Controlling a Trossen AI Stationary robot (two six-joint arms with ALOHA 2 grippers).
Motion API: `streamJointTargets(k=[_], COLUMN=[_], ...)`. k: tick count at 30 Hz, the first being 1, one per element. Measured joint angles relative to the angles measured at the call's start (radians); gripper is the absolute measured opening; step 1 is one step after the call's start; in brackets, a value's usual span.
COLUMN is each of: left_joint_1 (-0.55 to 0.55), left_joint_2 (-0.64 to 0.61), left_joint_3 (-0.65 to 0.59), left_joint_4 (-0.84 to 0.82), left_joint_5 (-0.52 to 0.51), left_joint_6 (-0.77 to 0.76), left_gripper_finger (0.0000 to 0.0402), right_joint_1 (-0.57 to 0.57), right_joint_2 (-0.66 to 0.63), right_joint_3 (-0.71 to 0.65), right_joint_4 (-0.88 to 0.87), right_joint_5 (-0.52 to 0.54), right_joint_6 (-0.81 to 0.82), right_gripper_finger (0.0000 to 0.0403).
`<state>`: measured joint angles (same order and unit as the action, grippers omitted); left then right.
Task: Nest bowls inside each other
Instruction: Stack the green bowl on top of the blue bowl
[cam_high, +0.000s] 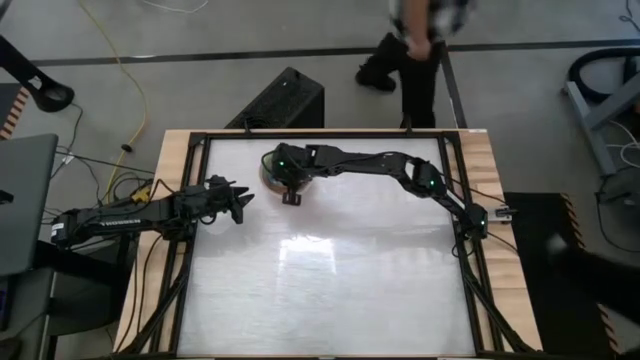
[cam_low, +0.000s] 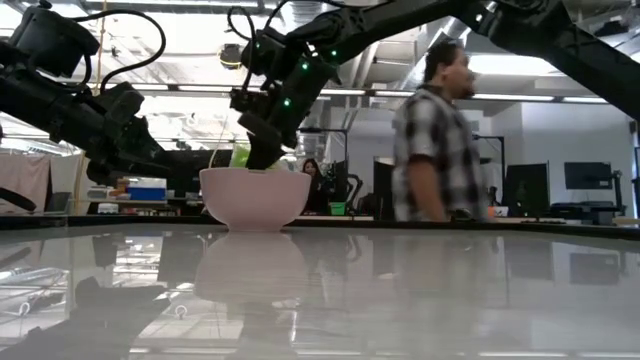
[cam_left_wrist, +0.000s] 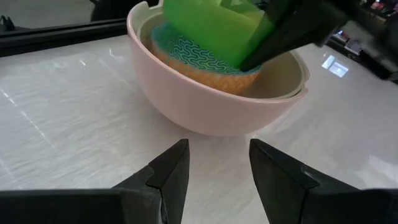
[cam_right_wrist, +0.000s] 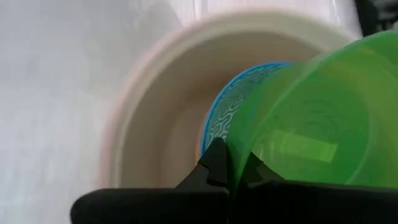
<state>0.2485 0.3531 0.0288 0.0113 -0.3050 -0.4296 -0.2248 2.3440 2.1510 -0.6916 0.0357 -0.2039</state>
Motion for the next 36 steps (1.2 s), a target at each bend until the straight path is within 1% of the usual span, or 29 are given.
streamJointTargets(k=[6,18,21,25,31,36], left_joint_1=[0.000,0.000,0.000,0.000,0.000,0.000], left_joint_2=[0.000,0.000,0.000,0.000,0.000,0.000], left_joint_3=[0.000,0.000,0.000,0.000,0.000,0.000], left_joint_4=[0.000,0.000,0.000,0.000,0.000,0.000], left_joint_5=[0.000,0.000,-0.001,-0.001,-0.001,-0.001], left_joint_6=[0.000,0.000,0.000,0.000,0.000,0.000], left_gripper_finger=[0.0158,0.0158,0.0158,0.0158,0.0158,0.0158], right_joint_1=[0.002,0.001,0.005,0.006,0.006,0.006], right_joint_2=[-0.002,-0.002,-0.002,-0.002,0.000,0.000], right_joint_3=[-0.012,-0.012,-0.012,-0.003,0.061,0.118], right_joint_4=[-0.056,-0.076,-0.077,-0.097,-0.152,-0.216], right_joint_5=[0.011,0.012,0.014,0.017,0.019,0.018], right_joint_6=[-0.007,-0.007,-0.007,-0.007,-0.004,-0.004], right_gripper_finger=[0.0004,0.0008,0.0027,0.0062,0.0104,0.0129])
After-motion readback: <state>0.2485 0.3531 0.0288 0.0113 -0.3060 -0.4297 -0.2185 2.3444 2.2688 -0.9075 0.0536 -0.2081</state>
